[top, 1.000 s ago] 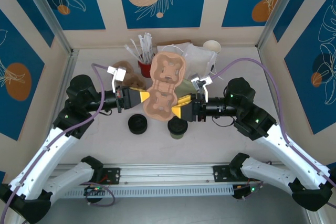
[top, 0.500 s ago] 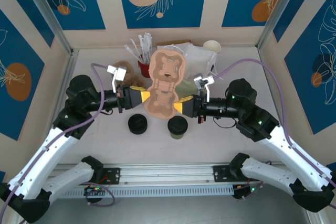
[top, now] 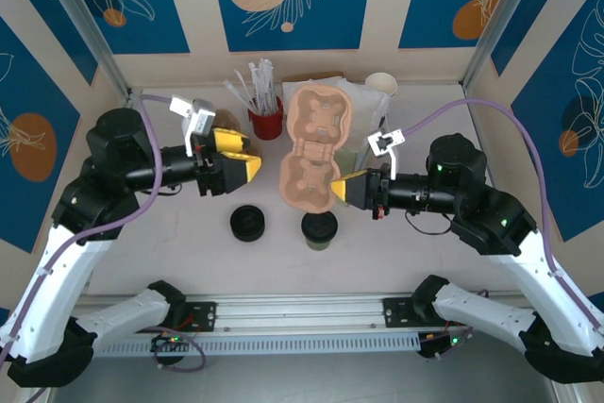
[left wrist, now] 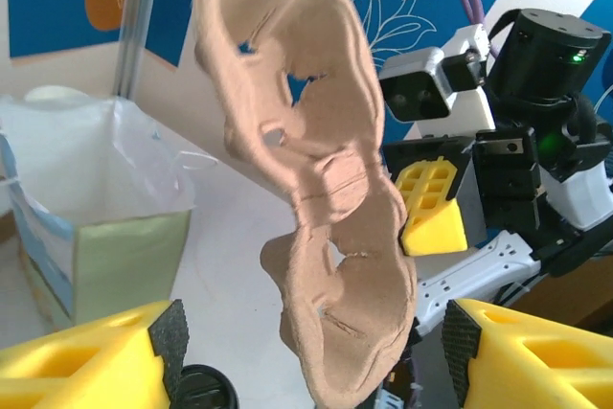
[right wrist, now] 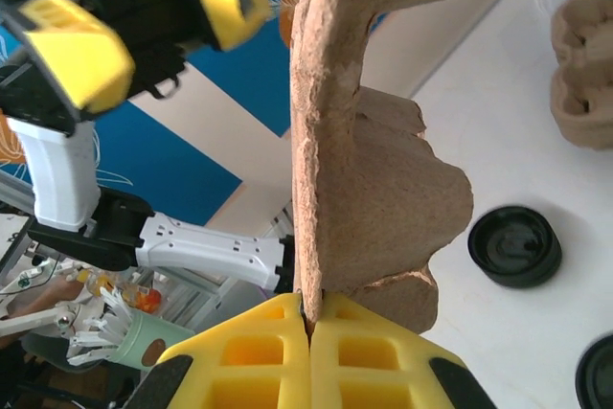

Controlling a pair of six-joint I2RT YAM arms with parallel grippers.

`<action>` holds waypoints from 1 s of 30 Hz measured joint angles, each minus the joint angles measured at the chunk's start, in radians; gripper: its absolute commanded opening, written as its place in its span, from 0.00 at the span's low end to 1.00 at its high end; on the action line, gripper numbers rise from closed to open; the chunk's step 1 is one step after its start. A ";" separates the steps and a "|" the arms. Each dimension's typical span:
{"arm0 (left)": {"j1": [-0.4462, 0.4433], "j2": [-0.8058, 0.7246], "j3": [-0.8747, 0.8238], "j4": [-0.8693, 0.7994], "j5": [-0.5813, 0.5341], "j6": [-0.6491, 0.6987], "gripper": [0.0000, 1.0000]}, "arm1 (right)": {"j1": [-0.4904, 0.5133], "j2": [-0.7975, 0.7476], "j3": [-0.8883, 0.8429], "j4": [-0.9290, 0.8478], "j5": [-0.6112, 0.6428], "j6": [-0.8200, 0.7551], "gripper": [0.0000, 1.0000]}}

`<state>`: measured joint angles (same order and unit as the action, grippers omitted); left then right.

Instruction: Pack the takeout coffee

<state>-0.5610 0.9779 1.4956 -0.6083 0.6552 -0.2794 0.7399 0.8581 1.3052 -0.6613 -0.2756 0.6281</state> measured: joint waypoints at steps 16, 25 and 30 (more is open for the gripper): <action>-0.167 0.173 0.299 -0.184 -0.067 0.347 0.67 | -0.031 0.110 0.077 -0.272 -0.066 0.111 0.00; -0.243 0.252 0.319 -0.287 -0.163 0.529 0.72 | -0.032 0.172 0.103 -0.288 -0.109 0.146 0.00; -0.260 0.311 0.304 -0.314 -0.192 0.629 0.75 | -0.032 0.180 0.103 -0.287 -0.110 0.157 0.00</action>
<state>-0.8211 1.2884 1.7996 -0.9222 0.4637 0.3496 0.7082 1.0378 1.4078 -0.9485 -0.3855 0.7853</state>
